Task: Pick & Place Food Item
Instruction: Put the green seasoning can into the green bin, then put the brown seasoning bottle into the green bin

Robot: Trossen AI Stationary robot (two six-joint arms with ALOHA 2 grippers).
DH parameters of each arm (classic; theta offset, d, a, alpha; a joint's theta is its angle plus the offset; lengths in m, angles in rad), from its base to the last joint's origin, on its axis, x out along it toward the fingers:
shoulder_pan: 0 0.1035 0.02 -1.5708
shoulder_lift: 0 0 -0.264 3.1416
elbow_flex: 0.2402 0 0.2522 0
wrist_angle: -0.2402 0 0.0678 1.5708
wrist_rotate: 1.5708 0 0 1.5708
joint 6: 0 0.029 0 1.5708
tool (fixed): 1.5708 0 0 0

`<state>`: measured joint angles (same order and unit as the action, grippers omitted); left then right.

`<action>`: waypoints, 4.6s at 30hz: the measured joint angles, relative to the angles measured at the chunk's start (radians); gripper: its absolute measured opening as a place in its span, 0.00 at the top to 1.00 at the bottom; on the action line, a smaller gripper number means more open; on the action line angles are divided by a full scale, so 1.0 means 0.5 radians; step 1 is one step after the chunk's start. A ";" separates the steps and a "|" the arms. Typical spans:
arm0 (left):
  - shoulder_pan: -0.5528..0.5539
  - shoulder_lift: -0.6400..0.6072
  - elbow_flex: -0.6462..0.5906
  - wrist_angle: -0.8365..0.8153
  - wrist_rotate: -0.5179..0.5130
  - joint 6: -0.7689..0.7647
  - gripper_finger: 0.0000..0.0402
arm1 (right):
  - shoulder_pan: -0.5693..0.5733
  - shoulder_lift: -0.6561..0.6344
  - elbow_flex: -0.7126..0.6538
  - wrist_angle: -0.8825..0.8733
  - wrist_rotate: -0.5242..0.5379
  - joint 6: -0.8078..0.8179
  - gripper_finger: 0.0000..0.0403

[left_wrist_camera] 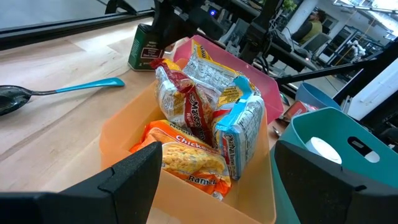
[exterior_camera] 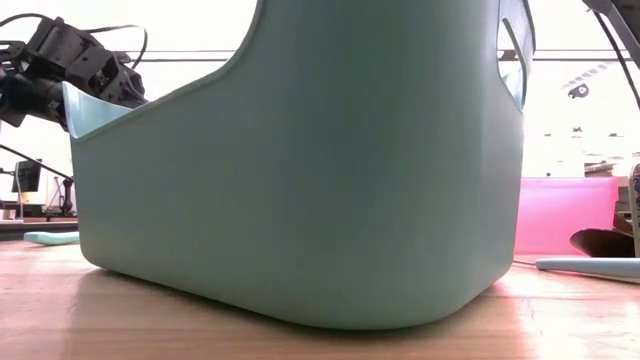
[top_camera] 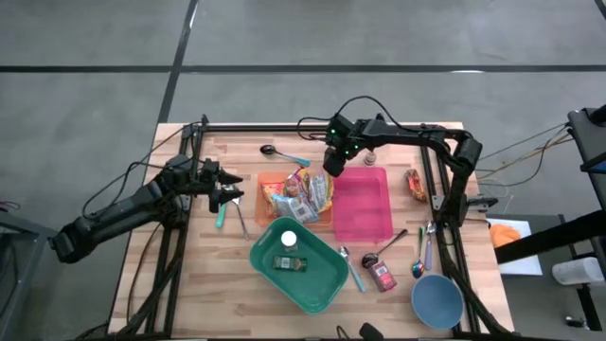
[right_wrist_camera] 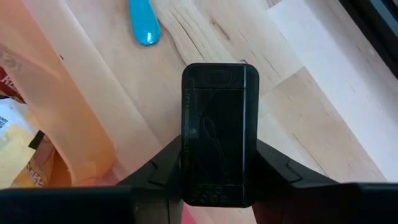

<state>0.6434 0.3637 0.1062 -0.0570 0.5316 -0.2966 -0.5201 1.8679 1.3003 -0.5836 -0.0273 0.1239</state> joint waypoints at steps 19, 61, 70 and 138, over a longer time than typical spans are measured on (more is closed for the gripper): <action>0.000 0.001 0.000 0.000 0.000 0.000 0.22 | -0.012 -0.281 0.002 -0.007 0.004 -0.001 0.65; 0.000 0.001 0.000 -0.001 0.000 0.000 0.22 | 0.905 -1.113 0.004 -0.122 -0.394 0.378 0.70; 0.000 0.000 0.000 -0.001 0.000 0.000 0.22 | 1.255 -0.776 0.027 -0.023 -0.125 0.922 0.66; 0.000 0.000 -0.001 -0.038 0.000 0.000 0.22 | 1.581 0.190 0.694 -0.449 0.108 1.784 0.40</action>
<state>0.6434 0.3637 0.1059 -0.0761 0.5316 -0.2966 0.2702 1.9631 1.6474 -0.8079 0.0269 1.0157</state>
